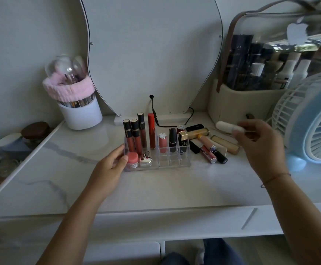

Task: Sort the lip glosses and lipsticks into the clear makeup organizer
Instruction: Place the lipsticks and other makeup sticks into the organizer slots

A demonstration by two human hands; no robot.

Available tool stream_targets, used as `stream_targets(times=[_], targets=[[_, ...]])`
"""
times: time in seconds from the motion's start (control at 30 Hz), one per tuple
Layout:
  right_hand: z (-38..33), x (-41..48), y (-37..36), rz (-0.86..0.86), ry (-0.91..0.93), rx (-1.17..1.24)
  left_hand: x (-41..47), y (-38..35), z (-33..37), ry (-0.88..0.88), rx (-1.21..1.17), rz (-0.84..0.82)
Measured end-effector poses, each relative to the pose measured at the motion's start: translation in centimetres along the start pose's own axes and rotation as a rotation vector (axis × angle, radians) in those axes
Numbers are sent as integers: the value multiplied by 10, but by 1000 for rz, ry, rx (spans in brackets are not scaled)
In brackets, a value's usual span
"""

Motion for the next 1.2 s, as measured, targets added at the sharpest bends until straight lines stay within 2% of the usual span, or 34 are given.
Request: stream_targets(times=[0.17,0.4,0.63,0.8,1.2], targets=[[-44,21,-49,-198,103,96,-2,2,5,-27,-2,3],[-67,43,-111,-453,235,-165,-3,5,15,-73,12,-23],[-62,46,-117,-443,239,-189,-2,7,14,-95,8,-10],[-62,43,-125,-520,246,-195,-3,6,16,-103,15,-11],[-82,43,-138,-641,368,-395,-3,4,15,-100,4,-28]])
Point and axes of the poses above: each hand's wrist, its own x-axis towards the middle knuckle, its own y-axis out of the back of the hand, z = x × y, the point moved 6 cm from there along x, towards the middle knuckle, and after that the axes turned 12 degrees about x, right-handed, at the moved point
